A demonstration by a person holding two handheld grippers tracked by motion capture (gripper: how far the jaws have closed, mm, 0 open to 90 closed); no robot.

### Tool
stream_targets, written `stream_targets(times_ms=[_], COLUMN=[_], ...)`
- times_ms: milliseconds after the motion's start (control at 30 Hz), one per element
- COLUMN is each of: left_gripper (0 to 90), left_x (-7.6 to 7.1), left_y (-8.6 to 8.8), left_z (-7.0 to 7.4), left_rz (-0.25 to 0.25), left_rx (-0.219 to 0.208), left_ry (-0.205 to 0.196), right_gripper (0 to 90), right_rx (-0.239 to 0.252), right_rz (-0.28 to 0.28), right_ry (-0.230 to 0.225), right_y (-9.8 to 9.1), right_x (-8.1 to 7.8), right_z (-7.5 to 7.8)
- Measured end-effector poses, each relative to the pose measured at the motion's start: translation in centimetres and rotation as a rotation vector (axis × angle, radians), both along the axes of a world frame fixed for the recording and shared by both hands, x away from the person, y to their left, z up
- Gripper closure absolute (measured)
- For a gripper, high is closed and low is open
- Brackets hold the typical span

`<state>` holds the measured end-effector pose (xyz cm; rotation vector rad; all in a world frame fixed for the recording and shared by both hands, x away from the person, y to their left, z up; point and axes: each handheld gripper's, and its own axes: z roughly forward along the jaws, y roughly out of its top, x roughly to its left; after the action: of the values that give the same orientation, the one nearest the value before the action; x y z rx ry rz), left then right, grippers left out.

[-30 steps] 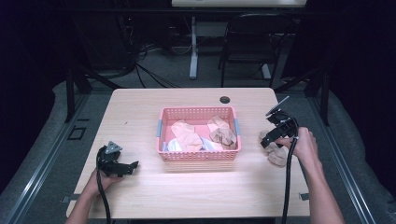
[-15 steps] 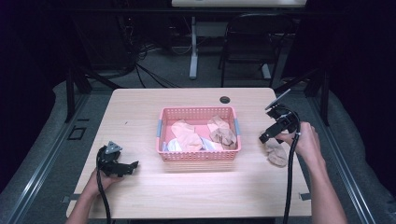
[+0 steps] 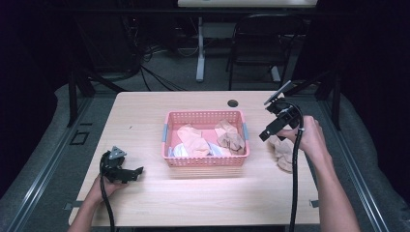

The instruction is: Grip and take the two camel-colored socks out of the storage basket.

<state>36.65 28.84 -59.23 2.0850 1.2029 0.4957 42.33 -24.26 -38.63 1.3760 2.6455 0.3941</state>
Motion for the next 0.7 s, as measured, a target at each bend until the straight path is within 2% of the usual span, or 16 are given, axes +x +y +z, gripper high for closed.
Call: stream_targets(times_ms=[167, 267, 300, 433, 533, 567, 667, 700], left_gripper=[0.1, 0.1, 0.1, 0.0, 0.0, 0.0, 0.0, 0.1], left_x=[0.0, 0.0, 0.0, 0.0, 0.0, 0.0, 0.0, 0.0], left_y=[0.0, 0.0, 0.0, 0.0, 0.0, 0.0, 0.0, 0.0], left_z=[0.0, 0.0, 0.0, 0.0, 0.0, 0.0, 0.0, 0.0], left_rz=[-0.001, -0.001, 0.0, 0.0, -0.005, -0.005, -0.005, -0.004], left_rx=[0.0, 0.0, 0.0, -0.001, 0.002, 0.002, 0.002, 0.004], left_ry=[-0.001, -0.002, 0.0, 0.0, -0.001, -0.001, -0.001, 0.001], right_gripper=[1.7, 1.9, 2.1, 3.1, 4.7, 8.0, 9.6, 11.1], right_rx=[0.011, 0.023, 0.014, 0.008, 0.019, 0.02, 0.017, 0.025], right_rz=[0.043, 0.048, 0.069, 0.081, 0.104, 0.123, 0.134, 0.142], right_ry=[0.002, -0.01, 0.006, 0.013, 0.012, 0.017, 0.017, 0.033], right_y=[2.0, 2.6, 3.1, 4.0, 5.0, 5.8, 6.7, 7.6], right_x=[0.3, 0.3, 0.6, 0.9, 1.3, 1.5, 1.8, 2.2], right_z=[0.3, 0.2, 0.3, 0.2, 0.0, -0.2, -0.6, -1.2])
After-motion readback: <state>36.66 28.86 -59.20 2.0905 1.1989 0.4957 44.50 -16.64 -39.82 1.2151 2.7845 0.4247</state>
